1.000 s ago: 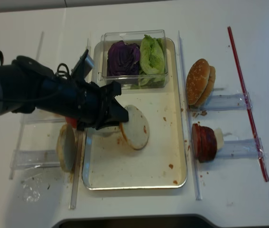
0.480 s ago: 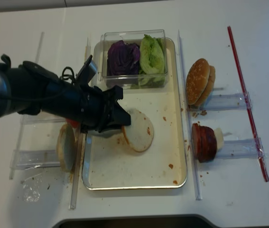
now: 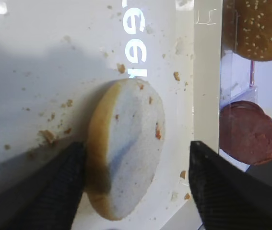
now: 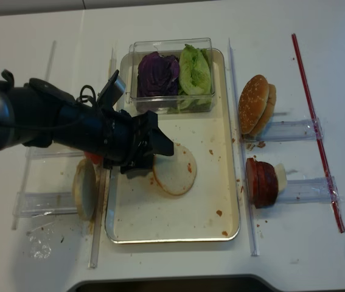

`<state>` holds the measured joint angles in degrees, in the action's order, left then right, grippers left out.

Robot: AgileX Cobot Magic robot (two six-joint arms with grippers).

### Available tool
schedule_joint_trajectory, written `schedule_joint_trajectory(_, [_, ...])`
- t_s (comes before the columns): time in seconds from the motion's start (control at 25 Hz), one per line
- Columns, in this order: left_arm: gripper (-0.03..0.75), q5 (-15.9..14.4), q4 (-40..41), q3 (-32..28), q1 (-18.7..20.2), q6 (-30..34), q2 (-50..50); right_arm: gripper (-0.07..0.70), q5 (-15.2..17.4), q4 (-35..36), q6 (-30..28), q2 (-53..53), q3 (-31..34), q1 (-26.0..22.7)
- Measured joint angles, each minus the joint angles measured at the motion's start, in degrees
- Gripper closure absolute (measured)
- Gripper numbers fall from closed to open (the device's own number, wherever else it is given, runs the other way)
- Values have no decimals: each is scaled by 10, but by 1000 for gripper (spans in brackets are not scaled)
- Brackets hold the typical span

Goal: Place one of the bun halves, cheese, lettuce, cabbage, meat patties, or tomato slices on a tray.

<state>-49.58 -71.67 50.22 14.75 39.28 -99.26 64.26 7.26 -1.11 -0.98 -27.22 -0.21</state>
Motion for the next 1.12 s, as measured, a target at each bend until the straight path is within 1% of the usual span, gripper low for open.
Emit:
schedule_joint_trajectory(0.24, [287, -35, 25, 21, -13, 1, 0, 59, 0, 0, 0, 0, 0, 0])
schedule_joint_trajectory(0.36, [287, -45, 44, 36, -20, -14, 0, 59, 0, 0, 0, 0, 0, 0])
schedule_joint_trajectory(0.72, [287, -77, 177, 98, -28, -85, 12, 59, 0, -1, 0, 0, 0, 0])
schedule_joint_trajectory(0.8, [287, -91, 201, 115, -28, -99, 20, 59, 0, -1, 0, 0, 0, 0])
schedule_joint_trajectory(0.96, [287, -109, 255, 150, -28, -133, 42, 59, 0, -1, 0, 0, 0, 0])
schedule_joint_trajectory(1.12, [287, -125, 337, 187, -28, -183, 68, 59, 0, -1, 0, 0, 0, 0])
